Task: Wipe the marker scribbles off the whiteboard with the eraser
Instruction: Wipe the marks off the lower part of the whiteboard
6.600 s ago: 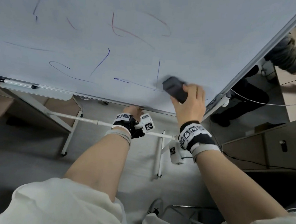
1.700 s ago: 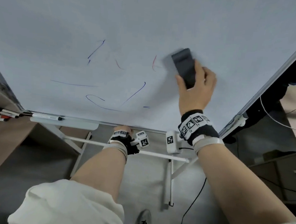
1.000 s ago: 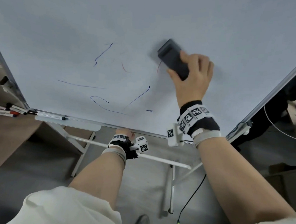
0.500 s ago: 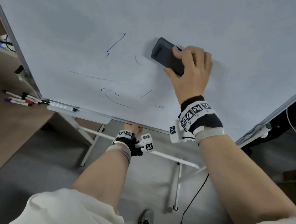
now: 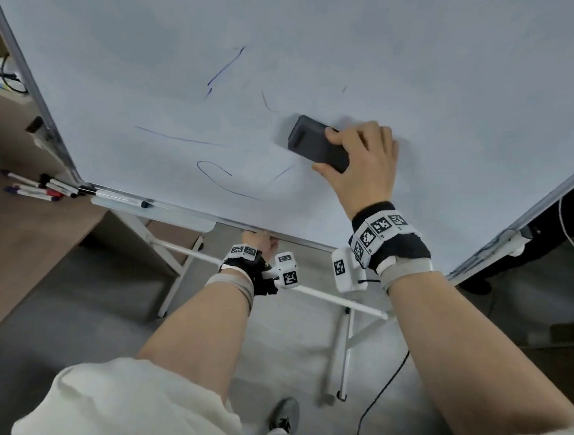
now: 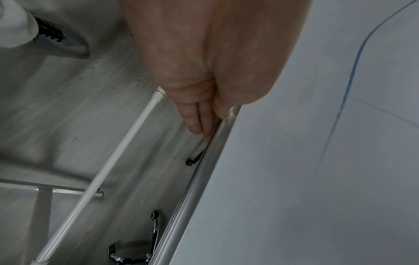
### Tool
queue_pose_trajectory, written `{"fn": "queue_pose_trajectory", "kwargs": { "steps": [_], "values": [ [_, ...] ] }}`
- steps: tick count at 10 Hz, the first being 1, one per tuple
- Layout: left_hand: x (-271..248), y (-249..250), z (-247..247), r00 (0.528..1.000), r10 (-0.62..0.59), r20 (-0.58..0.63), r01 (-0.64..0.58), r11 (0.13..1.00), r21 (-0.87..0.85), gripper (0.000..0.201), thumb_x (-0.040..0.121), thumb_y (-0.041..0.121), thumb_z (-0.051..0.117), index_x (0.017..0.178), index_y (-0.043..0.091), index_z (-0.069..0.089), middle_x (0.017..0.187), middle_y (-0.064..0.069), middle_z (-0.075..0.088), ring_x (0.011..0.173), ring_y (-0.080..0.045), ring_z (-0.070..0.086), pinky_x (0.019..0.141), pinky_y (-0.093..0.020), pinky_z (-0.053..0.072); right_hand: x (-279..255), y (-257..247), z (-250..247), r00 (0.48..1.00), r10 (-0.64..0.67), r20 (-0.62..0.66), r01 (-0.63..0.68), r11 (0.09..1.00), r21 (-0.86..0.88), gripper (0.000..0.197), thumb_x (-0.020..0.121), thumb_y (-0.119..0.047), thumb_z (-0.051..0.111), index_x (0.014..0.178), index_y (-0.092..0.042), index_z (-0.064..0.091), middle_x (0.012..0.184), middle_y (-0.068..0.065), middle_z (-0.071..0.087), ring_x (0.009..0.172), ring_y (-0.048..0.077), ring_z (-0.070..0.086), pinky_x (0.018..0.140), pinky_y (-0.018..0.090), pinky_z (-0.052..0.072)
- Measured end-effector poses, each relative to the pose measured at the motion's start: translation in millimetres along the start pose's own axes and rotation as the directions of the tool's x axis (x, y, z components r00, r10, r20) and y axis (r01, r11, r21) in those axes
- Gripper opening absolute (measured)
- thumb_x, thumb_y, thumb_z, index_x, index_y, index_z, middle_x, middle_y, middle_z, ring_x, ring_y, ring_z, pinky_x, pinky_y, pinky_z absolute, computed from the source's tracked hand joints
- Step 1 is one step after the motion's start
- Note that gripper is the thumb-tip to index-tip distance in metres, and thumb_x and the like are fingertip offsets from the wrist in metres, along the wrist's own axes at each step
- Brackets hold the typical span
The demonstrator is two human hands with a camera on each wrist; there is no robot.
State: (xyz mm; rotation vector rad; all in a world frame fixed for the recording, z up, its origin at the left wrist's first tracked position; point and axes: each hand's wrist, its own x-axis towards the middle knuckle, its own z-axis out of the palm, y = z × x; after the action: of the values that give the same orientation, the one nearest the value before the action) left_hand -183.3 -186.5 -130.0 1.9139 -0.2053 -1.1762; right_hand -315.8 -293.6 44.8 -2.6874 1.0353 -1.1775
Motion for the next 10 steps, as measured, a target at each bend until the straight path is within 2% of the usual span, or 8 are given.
{"fn": "queue_pose_trajectory", "kwargs": {
  "steps": [1, 2, 3, 4, 5, 6, 8, 10],
  "values": [
    [2, -1, 3, 0.995, -0.073, 0.072, 0.097, 0.897, -0.432, 0.042, 0.103, 0.007, 0.038, 0.144, -0.001, 0.038, 0.145, -0.017, 0.049, 0.073, -0.003, 0.063, 0.064, -0.013, 0.052, -29, 2, 19, 0.992, 0.016, 0.122, -0.017, 1.0, 0.004, 0.052, 0.061, -0.034, 0.092, 0.107, -0.02, 0.07, 0.103, 0.007, 0.058, 0.096, 0.032, 0.051, 0.082, 0.04, 0.039],
    [-3, -2, 2, 0.998, -0.058, 0.034, 0.065, 0.951, -0.302, 0.043, 0.102, 0.004, 0.041, 0.143, -0.004, 0.039, 0.144, -0.018, 0.05, 0.107, -0.017, 0.067, 0.064, -0.01, 0.052, -77, 7, 43, 0.947, 0.038, 0.32, -0.031, 0.999, -0.027, 0.053, 0.058, -0.035, 0.094, 0.104, -0.022, 0.071, 0.102, 0.006, 0.059, 0.1, 0.031, 0.05, 0.083, 0.042, 0.041],
    [-1, 2, -4, 0.995, 0.083, 0.045, -0.09, 0.982, 0.167, 0.039, 0.104, 0.017, 0.041, 0.141, 0.007, 0.047, 0.14, -0.006, 0.057, 0.128, -0.022, 0.054, 0.092, -0.017, 0.047, -85, 9, 43, 0.933, 0.076, 0.352, -0.063, 0.997, -0.048, 0.053, 0.06, -0.037, 0.093, 0.107, -0.023, 0.071, 0.103, 0.006, 0.06, 0.103, 0.031, 0.049, 0.084, 0.043, 0.041],
    [-6, 8, 1, 0.999, 0.039, -0.004, -0.038, 0.973, 0.226, 0.041, 0.103, 0.011, 0.04, 0.142, -0.002, 0.042, 0.144, -0.014, 0.052, 0.1, -0.018, 0.066, 0.08, -0.015, 0.054, -68, 17, 21, 0.97, 0.117, 0.213, -0.105, 0.992, -0.068, 0.053, 0.067, -0.037, 0.089, 0.114, -0.022, 0.068, 0.108, 0.006, 0.06, 0.101, 0.032, 0.05, 0.084, 0.043, 0.042],
    [-14, 21, 6, 0.989, 0.138, -0.048, -0.085, 0.814, 0.575, 0.037, 0.103, 0.029, 0.044, 0.132, 0.013, 0.058, 0.137, -0.006, 0.059, 0.119, -0.021, 0.06, 0.103, -0.027, 0.042, -67, 41, -2, 0.979, 0.2, -0.028, -0.201, 0.979, -0.028, 0.052, 0.07, -0.031, 0.087, 0.113, -0.014, 0.064, 0.11, 0.009, 0.062, 0.098, 0.033, 0.05, 0.085, 0.044, 0.045],
    [-25, 31, 16, 0.986, 0.168, -0.017, -0.09, 0.606, 0.79, 0.037, 0.098, 0.034, 0.051, 0.128, 0.015, 0.062, 0.136, -0.004, 0.059, 0.128, -0.023, 0.054, 0.109, -0.036, 0.04, -91, 69, -8, 0.938, 0.347, -0.021, -0.348, 0.936, -0.055, 0.052, 0.068, -0.026, 0.089, 0.109, -0.009, 0.061, 0.109, 0.012, 0.061, 0.099, 0.036, 0.051, 0.088, 0.039, 0.041],
    [-28, 30, 23, 0.98, 0.195, 0.028, -0.101, 0.378, 0.92, 0.037, 0.097, 0.037, 0.054, 0.125, 0.016, 0.063, 0.133, -0.002, 0.061, 0.127, -0.023, 0.055, 0.111, -0.04, 0.039, -131, 86, -6, 0.85, 0.513, 0.117, -0.494, 0.855, -0.157, 0.055, 0.058, -0.013, 0.093, 0.102, -0.009, 0.062, 0.104, 0.013, 0.061, 0.096, 0.038, 0.054, 0.08, 0.042, 0.044],
    [-37, 39, 10, 0.985, 0.163, 0.063, -0.117, 0.348, 0.93, 0.032, 0.099, 0.03, 0.052, 0.12, 0.011, 0.066, 0.128, -0.006, 0.064, 0.122, -0.025, 0.059, 0.101, -0.034, 0.045, -67, 59, -27, 0.931, 0.361, -0.061, -0.363, 0.931, -0.032, 0.051, 0.064, -0.022, 0.09, 0.108, -0.013, 0.064, 0.107, 0.007, 0.062, 0.098, 0.031, 0.053, 0.08, 0.04, 0.048]
  ]
}}
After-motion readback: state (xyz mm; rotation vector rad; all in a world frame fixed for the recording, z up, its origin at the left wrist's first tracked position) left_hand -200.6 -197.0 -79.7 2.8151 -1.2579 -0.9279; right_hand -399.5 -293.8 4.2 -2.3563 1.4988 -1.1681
